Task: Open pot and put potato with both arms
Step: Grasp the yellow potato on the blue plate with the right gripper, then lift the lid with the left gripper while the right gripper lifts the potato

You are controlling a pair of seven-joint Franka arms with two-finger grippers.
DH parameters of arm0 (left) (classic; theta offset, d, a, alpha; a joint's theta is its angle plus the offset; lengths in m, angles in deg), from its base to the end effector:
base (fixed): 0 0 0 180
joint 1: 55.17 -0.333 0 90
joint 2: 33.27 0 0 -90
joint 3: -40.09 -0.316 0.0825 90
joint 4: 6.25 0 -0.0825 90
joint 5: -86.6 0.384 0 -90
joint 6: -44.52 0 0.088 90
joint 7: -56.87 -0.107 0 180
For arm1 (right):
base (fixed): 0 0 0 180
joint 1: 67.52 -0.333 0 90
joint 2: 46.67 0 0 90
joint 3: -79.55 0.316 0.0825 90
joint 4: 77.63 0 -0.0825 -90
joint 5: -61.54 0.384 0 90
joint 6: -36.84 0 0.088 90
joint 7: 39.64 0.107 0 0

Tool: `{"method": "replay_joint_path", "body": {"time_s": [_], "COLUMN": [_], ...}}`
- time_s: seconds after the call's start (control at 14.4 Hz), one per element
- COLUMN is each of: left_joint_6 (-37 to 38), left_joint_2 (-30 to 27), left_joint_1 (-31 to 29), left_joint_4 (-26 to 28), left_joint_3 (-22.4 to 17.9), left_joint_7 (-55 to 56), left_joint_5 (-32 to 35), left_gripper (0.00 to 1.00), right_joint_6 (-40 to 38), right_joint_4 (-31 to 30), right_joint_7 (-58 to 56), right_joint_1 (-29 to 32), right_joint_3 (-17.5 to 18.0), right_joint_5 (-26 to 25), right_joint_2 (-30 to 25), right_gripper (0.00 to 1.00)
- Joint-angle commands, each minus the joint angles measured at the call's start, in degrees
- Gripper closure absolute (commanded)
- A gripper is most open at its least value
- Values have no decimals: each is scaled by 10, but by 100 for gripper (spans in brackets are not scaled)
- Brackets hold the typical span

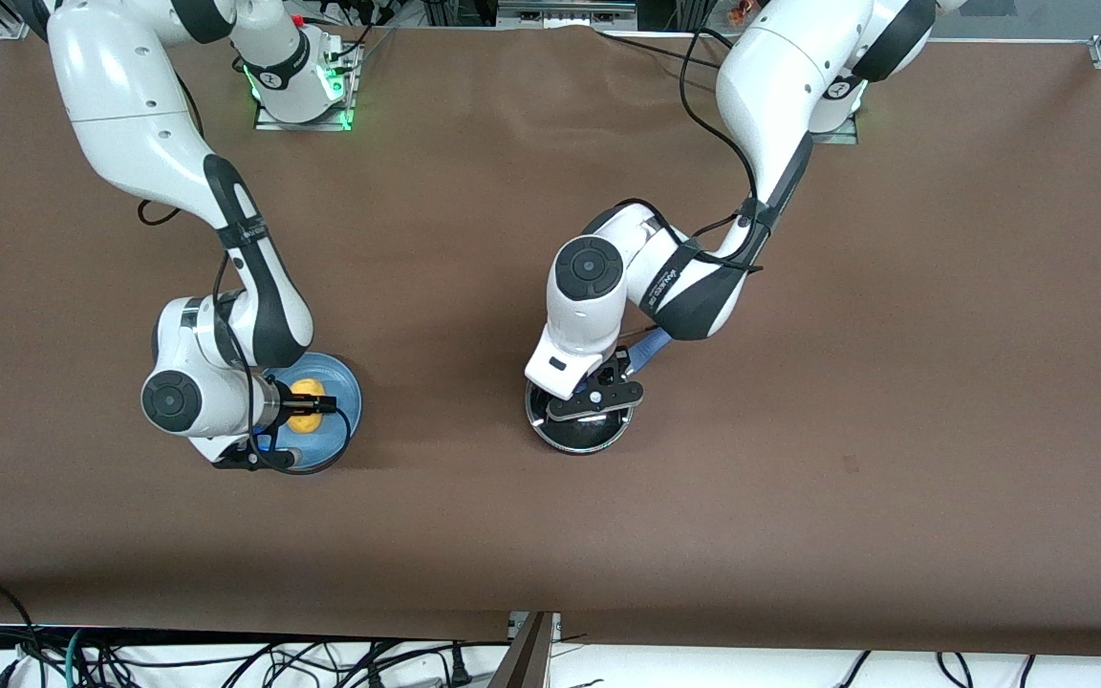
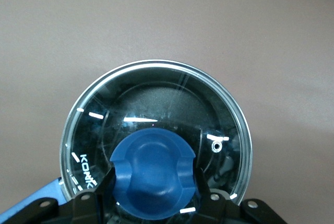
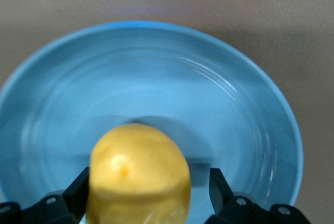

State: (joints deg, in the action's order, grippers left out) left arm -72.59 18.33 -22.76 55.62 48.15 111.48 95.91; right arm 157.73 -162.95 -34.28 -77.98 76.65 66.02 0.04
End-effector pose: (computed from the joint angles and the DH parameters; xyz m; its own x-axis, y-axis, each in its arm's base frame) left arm 0.6212 -0.4703 0.2899 0.9697 0.2330 0.0729 0.2310 -0.9723 0.0347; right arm 0.6857 0.0998 0.1724 0.9811 0.0043 -0.1933 0.0037 -1.0000 -0.0033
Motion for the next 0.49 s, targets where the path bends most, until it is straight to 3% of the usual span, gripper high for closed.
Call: {"method": "replay_joint_path", "body": {"time_s": [0.0, 0.21, 0.35, 0.42], "left_joint_6": [47, 72, 74, 77], "left_joint_2": [-25, -49, -75, -91], "left_joint_1": [-4, -29, -61, -83], "left_joint_4": [-17, -17, -5, 13], "left_joint_3": [-3, -2, -2, -4], "left_joint_7": [-25, -63, -128, -170], "left_joint_5": [12, 8, -14, -26], "left_gripper": [46, 46, 46, 46], "right_joint_6": [0, -20, -82, -100], "right_joint_4": [11, 22, 62, 75], "right_joint_7": [8, 4, 22, 58], "right_joint_1": [3, 7, 5, -2], "right_joint_3": [5, 5, 10, 11], "right_joint_5": [9, 33, 47, 79], "right_joint_2": [3, 3, 3, 2], "right_gripper": [44, 77, 81, 81]}}
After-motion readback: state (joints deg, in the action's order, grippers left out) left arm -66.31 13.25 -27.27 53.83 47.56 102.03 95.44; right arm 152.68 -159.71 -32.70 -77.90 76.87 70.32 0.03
